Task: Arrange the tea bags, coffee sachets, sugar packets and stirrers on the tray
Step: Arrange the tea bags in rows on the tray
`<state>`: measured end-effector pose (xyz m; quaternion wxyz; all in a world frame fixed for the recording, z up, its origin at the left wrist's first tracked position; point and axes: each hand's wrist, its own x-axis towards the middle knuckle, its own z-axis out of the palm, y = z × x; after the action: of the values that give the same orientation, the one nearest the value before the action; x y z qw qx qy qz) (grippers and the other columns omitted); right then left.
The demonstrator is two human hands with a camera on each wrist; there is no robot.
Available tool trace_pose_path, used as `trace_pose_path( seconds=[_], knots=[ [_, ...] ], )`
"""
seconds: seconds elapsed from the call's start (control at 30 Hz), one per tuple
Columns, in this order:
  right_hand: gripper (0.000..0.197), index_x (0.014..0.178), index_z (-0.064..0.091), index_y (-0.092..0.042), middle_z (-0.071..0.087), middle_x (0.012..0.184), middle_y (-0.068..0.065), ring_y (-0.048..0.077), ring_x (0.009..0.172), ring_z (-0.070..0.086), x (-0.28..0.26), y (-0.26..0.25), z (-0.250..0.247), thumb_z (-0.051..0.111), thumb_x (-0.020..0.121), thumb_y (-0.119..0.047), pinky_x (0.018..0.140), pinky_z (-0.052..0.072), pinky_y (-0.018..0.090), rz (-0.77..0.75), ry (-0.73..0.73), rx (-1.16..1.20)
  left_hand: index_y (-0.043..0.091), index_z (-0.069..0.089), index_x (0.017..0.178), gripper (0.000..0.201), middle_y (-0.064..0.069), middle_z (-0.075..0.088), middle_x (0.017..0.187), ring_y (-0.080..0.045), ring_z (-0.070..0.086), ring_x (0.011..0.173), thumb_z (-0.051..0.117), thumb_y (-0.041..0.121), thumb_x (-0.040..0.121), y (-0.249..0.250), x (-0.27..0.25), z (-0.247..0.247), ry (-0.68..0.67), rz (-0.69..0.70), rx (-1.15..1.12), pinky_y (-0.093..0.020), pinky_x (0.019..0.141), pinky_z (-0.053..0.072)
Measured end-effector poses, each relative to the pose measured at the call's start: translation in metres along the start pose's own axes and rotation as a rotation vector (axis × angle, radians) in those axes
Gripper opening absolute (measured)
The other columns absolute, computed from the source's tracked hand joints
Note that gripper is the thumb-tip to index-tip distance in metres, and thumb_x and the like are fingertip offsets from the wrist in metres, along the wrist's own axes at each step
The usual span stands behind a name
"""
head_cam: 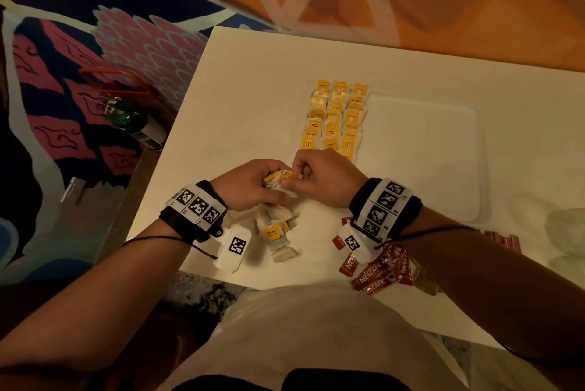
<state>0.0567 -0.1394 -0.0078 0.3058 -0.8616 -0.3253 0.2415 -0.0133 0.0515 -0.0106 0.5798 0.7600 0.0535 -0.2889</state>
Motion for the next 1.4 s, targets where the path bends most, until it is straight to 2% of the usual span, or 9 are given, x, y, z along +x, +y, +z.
trace_pose_path(
  seconds=[0.1,0.2,0.37,0.53,0.77,0.87,1.0,1.17,1.4],
  knots=[
    [0.031,0.092,0.061,-0.022,0.065,0.079,-0.008,0.012,0.073,0.061,0.0,-0.001,0.005,0.07,0.087,-0.052,0.069,0.053,0.041,-0.003,-0.012,-0.022,0.006,0.067,0.108,0.024,-0.025,0.069,0.097,-0.03,0.068,0.081,0.072,0.0,0.085,-0.005,-0.002,-0.004,0.053,-0.007,0.069,-0.046,0.077,0.058],
    [0.038,0.106,0.063,-0.024,0.066,0.096,-0.008,0.012,0.087,0.062,-0.005,0.001,0.013,0.067,0.087,-0.057,0.078,0.054,0.04,-0.04,-0.088,-0.069,0.011,0.069,0.108,0.022,-0.024,0.07,0.096,-0.022,0.066,0.075,0.066,0.001,0.088,-0.013,-0.003,-0.01,0.134,-0.03,0.143,-0.037,0.072,0.057],
    [0.065,0.129,0.055,-0.025,0.057,0.121,-0.004,0.018,0.106,0.059,-0.017,0.004,0.027,0.062,0.083,-0.071,0.092,0.05,0.041,-0.069,-0.324,-0.213,0.023,0.072,0.102,0.027,0.002,0.069,0.083,-0.011,0.063,0.068,0.056,0.003,0.094,-0.022,-0.006,-0.015,0.223,-0.087,0.203,-0.027,0.065,0.054],
    [0.102,0.149,0.035,-0.027,0.033,0.15,-0.005,0.021,0.118,0.056,-0.028,-0.004,0.032,0.069,0.07,-0.079,0.099,0.048,0.038,-0.095,-0.436,-0.256,0.029,0.073,0.088,0.039,0.025,0.068,0.075,0.01,0.059,0.066,0.055,-0.006,0.089,-0.031,-0.009,-0.016,0.191,-0.095,0.362,-0.01,0.06,0.044],
    [0.116,0.155,0.018,-0.034,0.001,0.166,0.001,0.03,0.12,0.058,-0.023,-0.008,0.047,0.073,0.063,-0.08,0.098,0.048,0.037,-0.195,-0.51,-0.394,0.017,0.076,0.095,0.025,0.016,0.066,0.075,0.011,0.055,0.057,0.059,0.0,0.09,-0.032,-0.015,-0.017,0.165,-0.135,0.44,-0.007,0.053,0.039],
    [0.108,0.154,0.021,-0.033,0.007,0.164,0.007,0.031,0.104,0.063,-0.019,-0.008,0.055,0.075,0.068,-0.072,0.081,0.051,0.035,-0.271,-0.502,-0.468,0.022,0.072,0.087,0.023,0.023,0.064,0.061,0.008,0.057,0.056,0.061,0.003,0.091,-0.031,-0.017,-0.017,0.181,-0.15,0.417,-0.007,0.051,0.04],
    [0.073,0.146,0.039,-0.031,0.029,0.149,0.007,0.031,0.086,0.062,-0.021,-0.007,0.062,0.071,0.083,-0.051,0.063,0.045,0.032,-0.318,-0.461,-0.526,0.023,0.076,0.088,0.022,0.0,0.075,0.08,-0.021,0.069,0.072,0.061,0.007,0.09,-0.034,-0.017,-0.017,0.164,-0.175,0.314,-0.029,0.059,0.055],
    [0.034,0.13,0.059,-0.02,0.045,0.131,0.009,0.03,0.07,0.053,-0.021,-0.004,0.062,0.055,0.098,-0.031,0.063,0.047,0.036,-0.271,-0.427,-0.527,0.011,0.073,0.102,0.015,-0.009,0.071,0.084,-0.021,0.064,0.072,0.065,0.006,0.091,-0.031,-0.01,-0.014,0.193,-0.229,0.16,-0.029,0.061,0.054],
    [0.025,0.118,0.067,-0.02,0.054,0.11,0.005,0.03,0.089,0.063,-0.02,0.008,0.047,0.057,0.097,-0.03,0.08,0.053,0.046,-0.176,-0.398,-0.33,0.006,0.068,0.114,0.02,-0.022,0.069,0.112,-0.035,0.069,0.091,0.056,0.004,0.098,-0.026,-0.009,-0.009,0.128,-0.222,-0.154,-0.032,0.069,0.06]
  ],
)
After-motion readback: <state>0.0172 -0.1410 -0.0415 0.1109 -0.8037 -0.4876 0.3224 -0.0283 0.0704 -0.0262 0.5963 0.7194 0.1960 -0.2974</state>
